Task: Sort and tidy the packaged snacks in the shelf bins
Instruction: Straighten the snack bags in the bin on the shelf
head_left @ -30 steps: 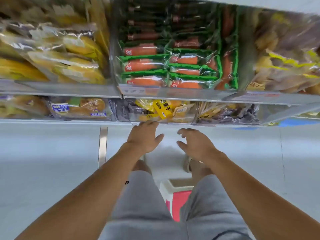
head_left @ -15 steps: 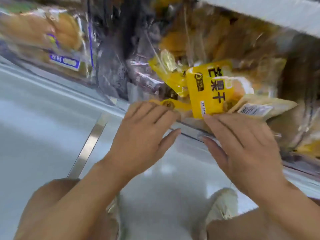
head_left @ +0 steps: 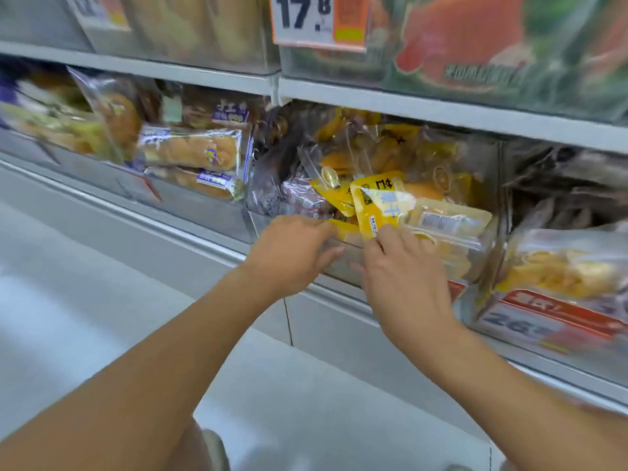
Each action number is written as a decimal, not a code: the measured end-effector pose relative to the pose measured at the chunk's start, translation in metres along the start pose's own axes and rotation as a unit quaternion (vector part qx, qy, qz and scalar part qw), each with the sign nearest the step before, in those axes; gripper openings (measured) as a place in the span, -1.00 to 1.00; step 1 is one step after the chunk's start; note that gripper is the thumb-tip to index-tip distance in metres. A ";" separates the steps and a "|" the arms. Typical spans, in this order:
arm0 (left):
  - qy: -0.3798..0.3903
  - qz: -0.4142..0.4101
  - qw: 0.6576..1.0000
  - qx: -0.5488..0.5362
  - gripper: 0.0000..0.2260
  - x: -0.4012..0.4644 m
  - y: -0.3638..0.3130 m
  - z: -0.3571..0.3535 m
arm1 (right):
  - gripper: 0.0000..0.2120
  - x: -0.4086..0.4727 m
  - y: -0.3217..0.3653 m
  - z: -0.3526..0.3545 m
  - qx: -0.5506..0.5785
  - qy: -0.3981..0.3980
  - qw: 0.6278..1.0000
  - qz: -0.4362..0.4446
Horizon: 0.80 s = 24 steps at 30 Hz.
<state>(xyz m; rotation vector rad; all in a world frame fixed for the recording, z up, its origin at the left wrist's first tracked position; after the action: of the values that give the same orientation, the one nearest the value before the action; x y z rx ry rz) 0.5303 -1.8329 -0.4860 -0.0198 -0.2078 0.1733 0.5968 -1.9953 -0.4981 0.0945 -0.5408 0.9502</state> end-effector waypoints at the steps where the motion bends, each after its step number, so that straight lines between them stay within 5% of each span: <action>1: 0.018 -0.005 1.000 0.018 -0.69 0.000 0.002 0.001 | -0.77 0.003 0.001 0.000 -0.015 0.020 1.000 -0.004; 6: 0.009 -0.032 0.999 0.035 -0.71 0.003 0.015 -0.009 | -0.81 0.019 -0.006 -0.011 -0.020 0.063 0.998 -0.025; 12: -0.049 -0.103 0.993 -0.035 -0.80 0.007 0.018 0.010 | -0.83 0.012 -0.015 0.015 0.056 -0.067 0.996 -0.018; 19: 0.135 -0.056 0.989 -0.028 -0.59 -0.041 0.013 0.020 | -0.73 -0.029 0.018 0.026 0.024 -0.006 1.000 0.017; 24: 0.135 -0.004 0.991 0.009 -0.65 -0.046 0.000 0.033 | -0.68 -0.036 0.019 0.031 0.029 0.011 0.999 0.024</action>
<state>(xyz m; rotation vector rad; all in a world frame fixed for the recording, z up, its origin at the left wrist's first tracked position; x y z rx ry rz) 0.4793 -1.8408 -0.4631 -0.0244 0.0642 0.1617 0.5532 -2.0205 -0.4919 0.1239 -0.4972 1.0126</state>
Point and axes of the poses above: each hand's wrist, its own x-axis towards the middle knuckle, its own z-axis out of the back of the hand, y = z × x, the point moved 1 cm from there along x, towards the middle knuckle, and after that the axes turned 1 degree about z, right-handed, at the moved point
